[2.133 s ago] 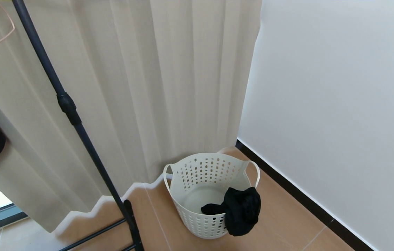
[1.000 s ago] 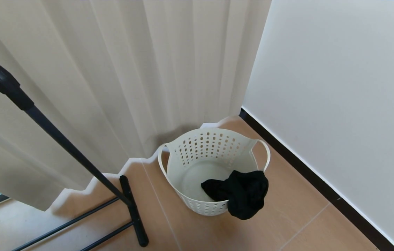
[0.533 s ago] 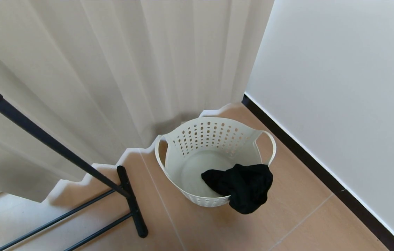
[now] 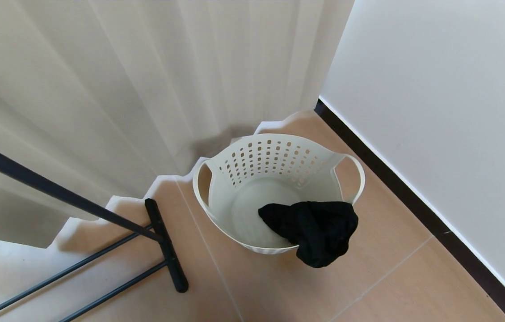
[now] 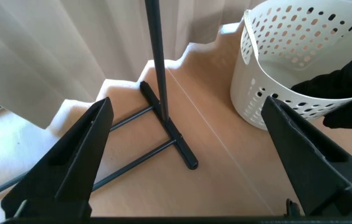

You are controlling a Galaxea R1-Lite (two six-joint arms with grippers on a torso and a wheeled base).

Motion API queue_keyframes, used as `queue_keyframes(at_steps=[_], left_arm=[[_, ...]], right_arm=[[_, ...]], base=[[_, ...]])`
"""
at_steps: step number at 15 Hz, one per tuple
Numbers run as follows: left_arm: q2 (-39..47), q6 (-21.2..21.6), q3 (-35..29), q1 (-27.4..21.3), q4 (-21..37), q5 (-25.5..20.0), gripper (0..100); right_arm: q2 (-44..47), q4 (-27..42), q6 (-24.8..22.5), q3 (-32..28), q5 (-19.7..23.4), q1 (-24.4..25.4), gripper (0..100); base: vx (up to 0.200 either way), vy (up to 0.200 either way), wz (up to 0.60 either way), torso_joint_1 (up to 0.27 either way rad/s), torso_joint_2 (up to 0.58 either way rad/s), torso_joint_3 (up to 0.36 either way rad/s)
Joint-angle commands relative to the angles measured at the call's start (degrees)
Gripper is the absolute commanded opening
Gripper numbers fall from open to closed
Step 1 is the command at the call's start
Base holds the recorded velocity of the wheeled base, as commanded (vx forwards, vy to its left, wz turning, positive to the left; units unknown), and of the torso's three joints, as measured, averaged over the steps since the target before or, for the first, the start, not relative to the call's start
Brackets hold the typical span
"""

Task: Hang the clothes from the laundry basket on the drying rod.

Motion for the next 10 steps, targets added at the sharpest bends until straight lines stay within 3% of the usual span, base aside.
queue_keyframes(at_steps=[1,7,9,10], left_arm=[[0.05,-0.01,0.0,0.04,0.03,-0.08,100],[0.05,-0.45,0.0,0.13,-0.06,0.36,100],[0.05,-0.45,0.0,0.22,-0.23,0.36,100],[0.05,-0.45,0.0,0.22,-0.23,0.27,100]], right_arm=[[0.0,0.07,-0.79,0.0,0.07,0.02,100],[0.26,0.78,-2.37,0.0,2.53,0.02,100],[7.21,0.86,-3.16,0.0,2.53,0.55,100],[12.74,0.86,-3.07,-4.31,2.8,0.81,100]], base=[[0.0,0.0,0.0,-0.002,0.0,-0.198],[0.0,0.0,0.0,0.001,0.0,-0.189],[0.0,0.0,0.0,-0.004,0.0,-0.038],[0.0,0.0,0.0,0.0,0.0,0.0]])
